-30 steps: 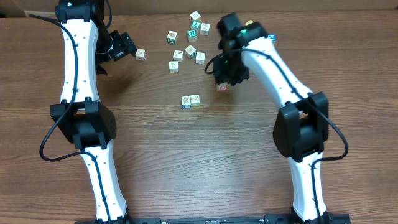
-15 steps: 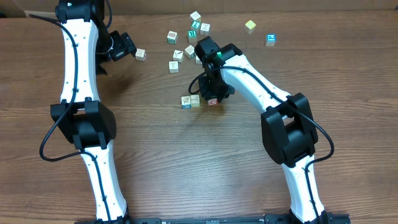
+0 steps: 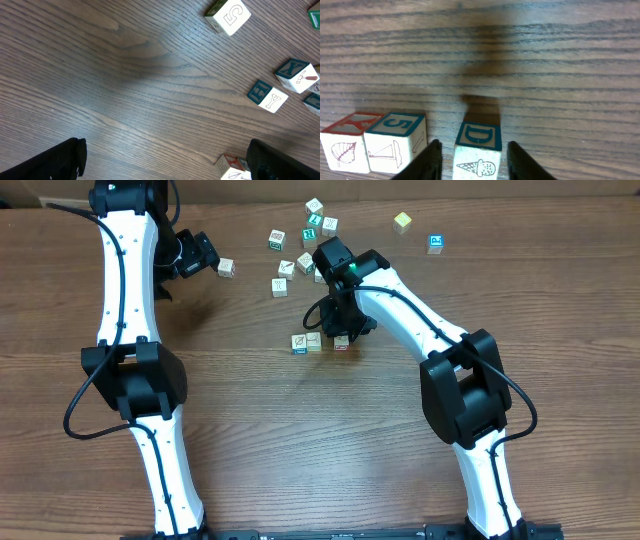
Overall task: Form a horizontal line
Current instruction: 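Carry the 'D' block left and lower it right of the '5' block, then open the right gripper and lift it off the 'D' block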
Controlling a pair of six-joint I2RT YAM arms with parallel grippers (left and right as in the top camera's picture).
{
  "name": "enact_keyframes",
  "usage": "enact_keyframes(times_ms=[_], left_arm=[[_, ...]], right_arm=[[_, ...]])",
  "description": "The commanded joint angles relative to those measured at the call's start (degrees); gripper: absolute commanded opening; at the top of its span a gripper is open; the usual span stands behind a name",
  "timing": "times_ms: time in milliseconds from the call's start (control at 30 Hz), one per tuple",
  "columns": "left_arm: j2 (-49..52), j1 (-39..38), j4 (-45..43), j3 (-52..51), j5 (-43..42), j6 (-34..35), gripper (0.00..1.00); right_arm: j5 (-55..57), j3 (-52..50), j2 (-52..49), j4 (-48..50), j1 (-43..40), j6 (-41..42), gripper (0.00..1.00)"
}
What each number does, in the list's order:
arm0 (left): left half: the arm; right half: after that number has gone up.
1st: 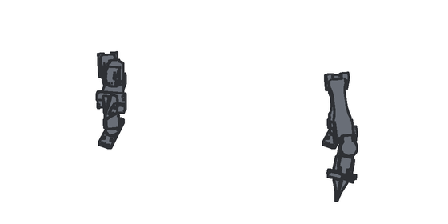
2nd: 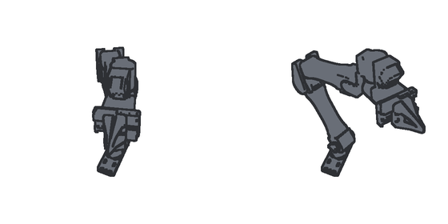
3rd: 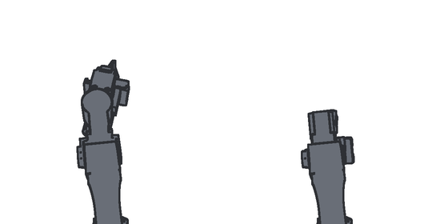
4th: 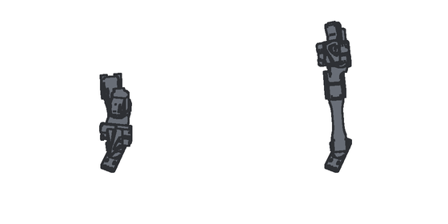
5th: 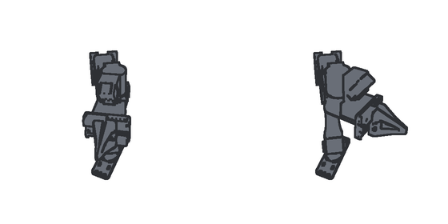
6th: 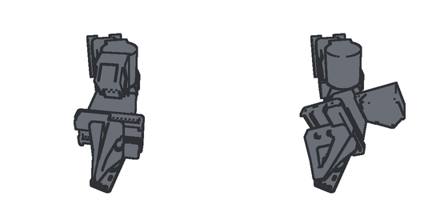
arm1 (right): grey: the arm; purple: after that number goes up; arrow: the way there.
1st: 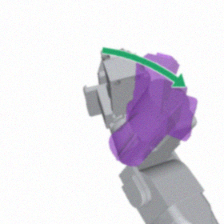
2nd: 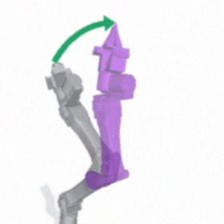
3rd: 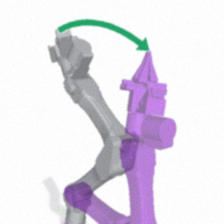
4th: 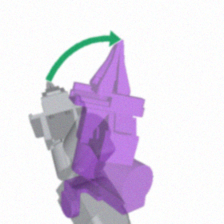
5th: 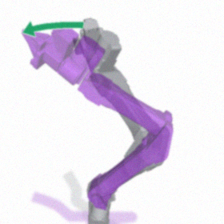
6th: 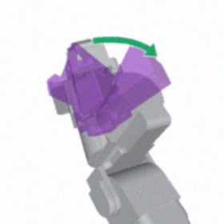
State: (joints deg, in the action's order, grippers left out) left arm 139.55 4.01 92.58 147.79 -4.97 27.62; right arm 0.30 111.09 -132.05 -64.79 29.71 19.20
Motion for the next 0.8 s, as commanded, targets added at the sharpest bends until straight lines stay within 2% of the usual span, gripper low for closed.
enact_keyframes(times_ms=[0, 267, 433, 500, 567, 633, 667, 767], left_arm=[[-0.68, 0.09, -0.02, 1.14, -0.42, -0.44, 1.0], [-0.68, 0.09, -0.02, 1.14, -0.42, -0.44, 1.0], [-0.68, 0.09, -0.02, 1.14, -0.42, -0.44, 0.99], [-0.68, 0.09, -0.02, 1.14, -0.39, -0.44, 1.0], [-0.68, 0.09, -0.02, 1.11, -0.39, -0.42, 1.0], [-0.68, 0.09, -0.04, 1.11, -0.42, -0.44, 1.0], [-0.68, 0.09, -0.02, 1.14, -0.42, -0.44, 1.0], [-0.68, 0.09, -0.04, 1.14, -0.39, -0.44, 1.0]], right_arm=[[0.85, -0.13, 1.09, 0.44, -0.11, 0.35, 0.42], [9.97, -0.13, 1.09, 1.97, -0.96, 3.54, 0.4], [9.97, -0.13, 1.09, 1.07, -3.15, 5.11, 0.35], [9.99, -0.13, 1.09, -0.09, -3.82, 6.1, 0.29], [9.44, -0.13, 1.09, -1.97, -4.59, 6.75, 0.17], [7.15, -0.13, 1.09, -3.17, -4.92, 6.56, 0.13], [5.35, -0.13, 1.09, -3.43, -5.01, 6.14, 0.06], [1.4, -0.15, 1.09, -4.66, -5.05, 6.08, 0.04]])
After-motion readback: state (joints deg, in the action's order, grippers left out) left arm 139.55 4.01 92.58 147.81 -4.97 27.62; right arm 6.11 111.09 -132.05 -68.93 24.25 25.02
